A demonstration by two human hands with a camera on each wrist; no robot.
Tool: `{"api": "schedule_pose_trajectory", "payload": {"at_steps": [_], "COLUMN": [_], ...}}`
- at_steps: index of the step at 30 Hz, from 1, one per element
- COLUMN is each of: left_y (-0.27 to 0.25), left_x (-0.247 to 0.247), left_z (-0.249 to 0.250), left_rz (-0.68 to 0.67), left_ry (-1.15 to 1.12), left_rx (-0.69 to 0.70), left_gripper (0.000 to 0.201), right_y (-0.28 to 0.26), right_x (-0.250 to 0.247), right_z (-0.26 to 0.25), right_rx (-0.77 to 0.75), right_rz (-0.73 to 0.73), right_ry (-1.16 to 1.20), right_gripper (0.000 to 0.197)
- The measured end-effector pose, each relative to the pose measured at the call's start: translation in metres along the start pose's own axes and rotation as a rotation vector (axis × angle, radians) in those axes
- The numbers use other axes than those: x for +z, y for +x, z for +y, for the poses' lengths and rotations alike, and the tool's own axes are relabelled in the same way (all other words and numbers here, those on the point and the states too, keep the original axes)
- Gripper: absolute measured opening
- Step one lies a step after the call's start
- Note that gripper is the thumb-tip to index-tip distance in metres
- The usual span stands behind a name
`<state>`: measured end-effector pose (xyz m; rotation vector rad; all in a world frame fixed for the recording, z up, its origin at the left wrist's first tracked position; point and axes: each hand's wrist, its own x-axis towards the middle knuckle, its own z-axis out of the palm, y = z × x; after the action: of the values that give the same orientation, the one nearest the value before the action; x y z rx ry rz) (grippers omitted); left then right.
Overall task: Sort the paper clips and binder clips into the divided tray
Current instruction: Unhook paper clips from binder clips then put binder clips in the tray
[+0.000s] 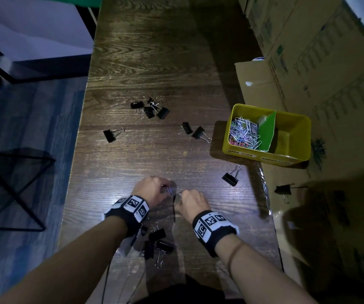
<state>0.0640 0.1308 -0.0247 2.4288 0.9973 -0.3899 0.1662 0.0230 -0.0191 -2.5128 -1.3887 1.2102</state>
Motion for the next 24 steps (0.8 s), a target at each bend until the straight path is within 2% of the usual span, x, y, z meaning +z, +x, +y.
{"api": "schedule_pose_trajectory", "payload": {"at_steps": [2, 5, 10, 13, 16, 17, 18, 19, 22, 24], "left_y": [-0.003, -0.008, -0.01, -0.007, -0.005, -0.003, -0.001, 0.002, 0.01, 0.012], "left_x": [0.004, 0.011, 0.011, 0.003, -0.004, -0.005, -0.005, -0.005, -0.008, -0.015], "left_z": [0.004, 0.006, 0.016, 0.021, 0.021, 0.019, 0.018, 0.017, 0.015, 0.016], "left_rz": [0.011, -0.079, -0.146, -0.176, -0.233, -0.239, -0.25, -0.261, -0.328, -0.365], "left_ry": [0.121, 0.286, 0.376, 0.289, 0.139, 0.11, 0.047, -0.11, -0.952, -1.387], "left_rx": [0.061, 0.124, 0.146, 0.09, 0.025, 0.008, -0.043, -0.124, -0.412, -0.461], "left_gripper": [0.03, 0.029, 0.027, 0.026, 0.014, 0.018, 0.022, 0.023, 0.022, 0.015], "right_y": [-0.002, -0.002, -0.007, -0.001, 0.004, 0.004, 0.003, 0.0, -0.004, -0.007], "right_x": [-0.002, -0.001, -0.01, -0.01, -0.012, -0.015, -0.019, -0.025, -0.04, -0.052], "right_z": [0.0, 0.006, 0.014, 0.019, 0.021, 0.023, 0.026, 0.028, 0.041, 0.049], "right_rx": [0.011, 0.018, 0.021, 0.111, 0.25, 0.274, 0.28, 0.262, 0.172, 0.123], "right_rz": [-0.037, -0.066, -0.054, -0.082, -0.112, -0.112, -0.115, -0.119, -0.113, -0.095], "right_ry": [0.013, 0.049, 0.271, 0.578, 1.196, 1.388, 1.53, 1.634, 1.815, 1.921], "right_gripper": [0.017, 0.016, 0.026, 0.037, 0.027, 0.026, 0.028, 0.028, 0.028, 0.026]}}
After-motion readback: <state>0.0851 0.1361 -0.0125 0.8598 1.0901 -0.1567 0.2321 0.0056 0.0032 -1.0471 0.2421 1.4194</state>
